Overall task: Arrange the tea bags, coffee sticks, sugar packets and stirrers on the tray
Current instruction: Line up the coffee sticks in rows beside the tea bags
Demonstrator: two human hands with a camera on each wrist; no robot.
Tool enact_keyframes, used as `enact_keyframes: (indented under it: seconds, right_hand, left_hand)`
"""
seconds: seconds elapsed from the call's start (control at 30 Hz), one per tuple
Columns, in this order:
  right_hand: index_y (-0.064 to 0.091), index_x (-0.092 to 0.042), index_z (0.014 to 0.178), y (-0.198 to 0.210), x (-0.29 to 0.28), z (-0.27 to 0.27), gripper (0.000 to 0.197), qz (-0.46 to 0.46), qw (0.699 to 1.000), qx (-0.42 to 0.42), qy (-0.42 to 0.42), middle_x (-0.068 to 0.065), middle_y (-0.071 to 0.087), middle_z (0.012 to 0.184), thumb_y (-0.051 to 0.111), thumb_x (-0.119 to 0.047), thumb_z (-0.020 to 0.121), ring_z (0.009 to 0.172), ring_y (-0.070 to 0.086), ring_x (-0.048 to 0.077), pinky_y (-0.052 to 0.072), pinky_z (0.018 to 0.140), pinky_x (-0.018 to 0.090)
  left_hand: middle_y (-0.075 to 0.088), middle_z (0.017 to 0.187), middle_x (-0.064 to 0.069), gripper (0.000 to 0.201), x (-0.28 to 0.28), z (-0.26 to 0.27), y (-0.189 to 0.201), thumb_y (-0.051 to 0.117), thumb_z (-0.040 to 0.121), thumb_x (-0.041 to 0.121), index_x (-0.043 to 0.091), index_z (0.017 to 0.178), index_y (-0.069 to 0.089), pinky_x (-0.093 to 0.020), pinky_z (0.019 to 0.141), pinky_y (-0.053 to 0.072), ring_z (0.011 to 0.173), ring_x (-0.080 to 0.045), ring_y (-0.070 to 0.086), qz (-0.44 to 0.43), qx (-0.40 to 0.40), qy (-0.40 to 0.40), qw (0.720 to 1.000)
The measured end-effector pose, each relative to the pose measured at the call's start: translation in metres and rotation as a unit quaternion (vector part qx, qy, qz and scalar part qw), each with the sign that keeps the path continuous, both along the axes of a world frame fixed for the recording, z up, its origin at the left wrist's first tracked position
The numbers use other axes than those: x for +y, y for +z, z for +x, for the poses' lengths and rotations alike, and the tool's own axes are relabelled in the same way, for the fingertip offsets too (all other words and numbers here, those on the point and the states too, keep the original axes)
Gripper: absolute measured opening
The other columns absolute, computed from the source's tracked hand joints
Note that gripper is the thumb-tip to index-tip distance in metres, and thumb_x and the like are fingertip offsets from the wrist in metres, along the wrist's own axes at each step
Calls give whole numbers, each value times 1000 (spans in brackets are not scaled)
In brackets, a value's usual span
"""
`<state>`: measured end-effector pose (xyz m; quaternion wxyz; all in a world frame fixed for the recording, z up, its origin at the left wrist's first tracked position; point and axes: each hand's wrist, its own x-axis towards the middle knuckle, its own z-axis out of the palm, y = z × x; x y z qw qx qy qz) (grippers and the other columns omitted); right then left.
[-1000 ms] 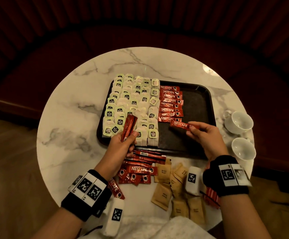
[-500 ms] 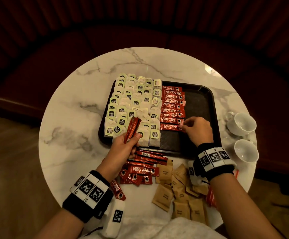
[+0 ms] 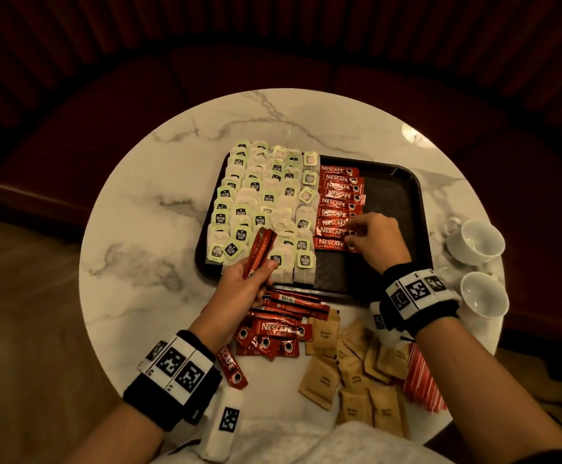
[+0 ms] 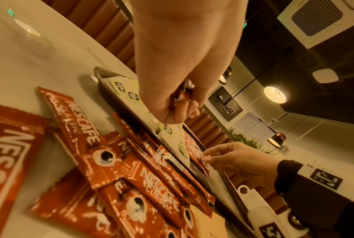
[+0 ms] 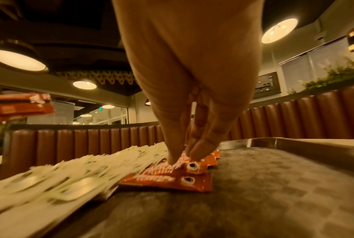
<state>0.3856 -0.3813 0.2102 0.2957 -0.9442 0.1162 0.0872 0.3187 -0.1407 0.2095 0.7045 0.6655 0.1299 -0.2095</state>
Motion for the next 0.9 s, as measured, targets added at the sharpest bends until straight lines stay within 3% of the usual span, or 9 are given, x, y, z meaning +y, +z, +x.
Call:
enact_keyframes:
  seconds: [0.07,0.17,0.43,0.6,0.9]
  right_hand:
    - [62,-13,130,3,-1,4,43,0,999,3,48,6,55,140,71,-11,88,127,52,21,38,104,28]
    - [54,-15,139,0,-2,8,51,-11,995,47,91,5,45,150,70,-14,90,136,43,23,31,113,33]
    - [59,-11,134,-14,-4,8,46,-13,996,27,83,8,50,143,70,-12,89,132,46,24,32,114,33]
    - [62,-13,131,-14,-2,10,45,-29,996,3,88,9,48,144,73,-14,87,134,43,26,33,114,37]
    - [64,-18,130,-19,4,9,43,-87,988,-24,124,7,54,134,72,-19,87,122,43,27,36,108,39]
  left_hand:
    - [55,65,8,20,1,0,-1,56,96,26,8,103,61,-14,47,39,50,-3,44,3,1,-2,1000]
    - [55,62,9,15,1,0,-1,56,96,26,12,98,59,-14,48,39,49,-3,44,3,1,-5,1000]
    - [56,66,7,16,3,1,-3,57,96,25,11,101,61,-14,46,37,49,-2,43,10,-3,-4,1000]
    - [55,58,9,14,3,1,-2,56,97,26,13,94,59,-14,47,39,48,-2,44,15,2,-9,1000]
    - [54,59,9,15,0,0,-1,56,97,26,12,93,58,-14,45,37,46,-2,43,17,2,-13,1000]
